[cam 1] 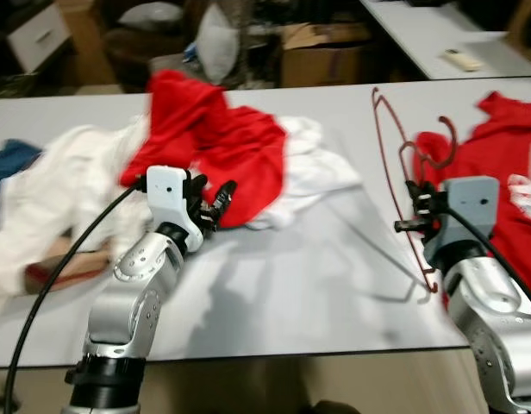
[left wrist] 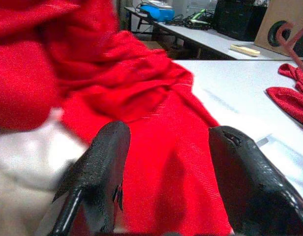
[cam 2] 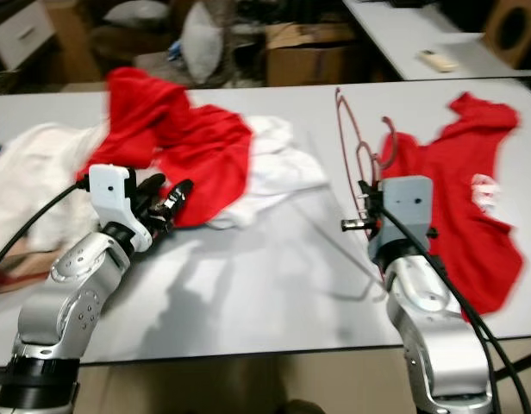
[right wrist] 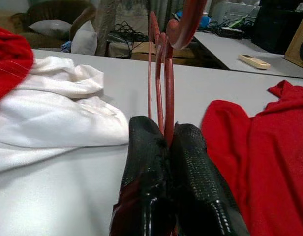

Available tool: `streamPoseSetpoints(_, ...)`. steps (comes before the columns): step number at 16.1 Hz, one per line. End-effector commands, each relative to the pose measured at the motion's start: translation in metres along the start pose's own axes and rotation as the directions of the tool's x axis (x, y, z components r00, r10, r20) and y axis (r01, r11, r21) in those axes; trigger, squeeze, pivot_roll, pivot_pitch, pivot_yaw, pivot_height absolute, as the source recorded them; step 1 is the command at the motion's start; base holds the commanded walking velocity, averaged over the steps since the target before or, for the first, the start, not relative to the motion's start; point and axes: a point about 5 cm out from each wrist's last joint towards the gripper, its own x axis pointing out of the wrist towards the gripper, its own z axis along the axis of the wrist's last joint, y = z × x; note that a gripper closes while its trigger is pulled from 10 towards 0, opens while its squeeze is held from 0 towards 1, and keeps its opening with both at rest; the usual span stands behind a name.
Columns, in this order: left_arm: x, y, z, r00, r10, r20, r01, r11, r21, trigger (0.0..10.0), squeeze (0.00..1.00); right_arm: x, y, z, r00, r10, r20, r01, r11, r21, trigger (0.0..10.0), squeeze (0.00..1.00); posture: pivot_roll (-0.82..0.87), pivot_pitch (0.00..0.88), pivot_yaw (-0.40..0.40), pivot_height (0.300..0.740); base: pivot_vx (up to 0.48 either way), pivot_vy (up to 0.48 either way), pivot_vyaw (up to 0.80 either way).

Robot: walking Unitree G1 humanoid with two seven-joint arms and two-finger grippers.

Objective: Hang hanger

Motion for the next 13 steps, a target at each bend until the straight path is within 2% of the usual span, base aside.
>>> streamPoseSetpoints(1,0.004,-0.003,0.001,1.000,-0.015,0.009,0.015,1.000,0.014,10.0,0.00,0.004,-0.001,-0.005,0.999,-0.010,-0.037,0.010,1.000,-0.012,10.0,0.00,-0.18,0.037,0.079,0.740,0.000,-0.379,0.00)
streamPoseSetpoints(6,0.012,-0.002,0.000,1.000,-0.016,0.022,0.015,0.999,0.034,10.0,0.00,0.014,0.010,0.006,0.999,0.039,-0.001,-0.039,0.999,-0.002,10.0,0.00,-0.19,0.001,0.076,0.740,0.000,-0.365,0.00)
streamPoseSetpoints(11,0.016,-0.002,-0.002,0.999,-0.013,0.035,0.012,0.999,0.039,10.0,0.00,0.015,0.010,0.011,0.998,0.055,0.016,-0.056,0.998,0.016,10.0,0.00,-0.19,0.000,0.075,0.740,0.000,-0.301,0.00)
streamPoseSetpoints(12,0.016,-0.002,-0.002,0.999,-0.010,0.039,0.010,1.000,0.018,10.0,0.00,0.016,0.008,0.012,0.999,0.043,0.014,-0.043,0.999,0.020,10.0,0.00,-0.19,0.000,0.072,0.740,0.000,0.000,0.00)
streamPoseSetpoints(13,0.016,0.002,-0.005,1.000,0.015,0.023,-0.015,1.000,-0.016,10.0,0.00,0.016,0.005,0.013,1.000,0.024,0.014,-0.024,0.999,-0.033,10.0,0.00,-0.19,0.000,0.073,0.740,0.000,0.480,0.00)
